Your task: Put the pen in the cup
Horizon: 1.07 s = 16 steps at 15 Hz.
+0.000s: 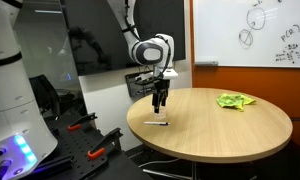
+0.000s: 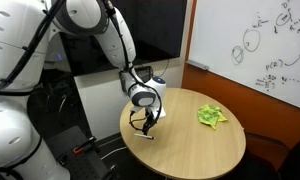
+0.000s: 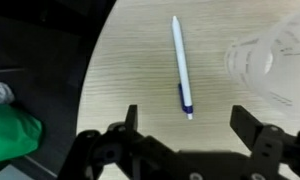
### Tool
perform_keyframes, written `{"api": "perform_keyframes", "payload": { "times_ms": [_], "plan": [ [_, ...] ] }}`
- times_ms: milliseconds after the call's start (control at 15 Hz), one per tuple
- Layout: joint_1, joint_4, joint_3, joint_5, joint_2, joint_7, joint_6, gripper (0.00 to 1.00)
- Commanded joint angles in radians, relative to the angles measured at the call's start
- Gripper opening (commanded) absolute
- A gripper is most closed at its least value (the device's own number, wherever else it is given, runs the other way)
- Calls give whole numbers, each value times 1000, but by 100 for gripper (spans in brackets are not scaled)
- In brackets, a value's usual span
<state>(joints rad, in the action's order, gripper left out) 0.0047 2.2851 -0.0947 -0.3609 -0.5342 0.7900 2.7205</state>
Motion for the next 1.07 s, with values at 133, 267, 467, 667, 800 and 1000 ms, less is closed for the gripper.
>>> {"api": "perform_keyframes", "payload": {
  "times_ms": [133,267,467,667,800,1000],
  "plan": [
    [15,-5,-15,-24,-11,-10,-6,100],
    [15,-8,-14,-25,-11,-10,-6,100],
    [24,4,-28,-1,-14,-34,42,100],
    [-2,-2,-15,-19,-36,-104,71,100],
    [-28,-14,5,-42,-58,-165,83,100],
    [-58,-34,33,-68,-94,-241,93,100]
  ]
}}
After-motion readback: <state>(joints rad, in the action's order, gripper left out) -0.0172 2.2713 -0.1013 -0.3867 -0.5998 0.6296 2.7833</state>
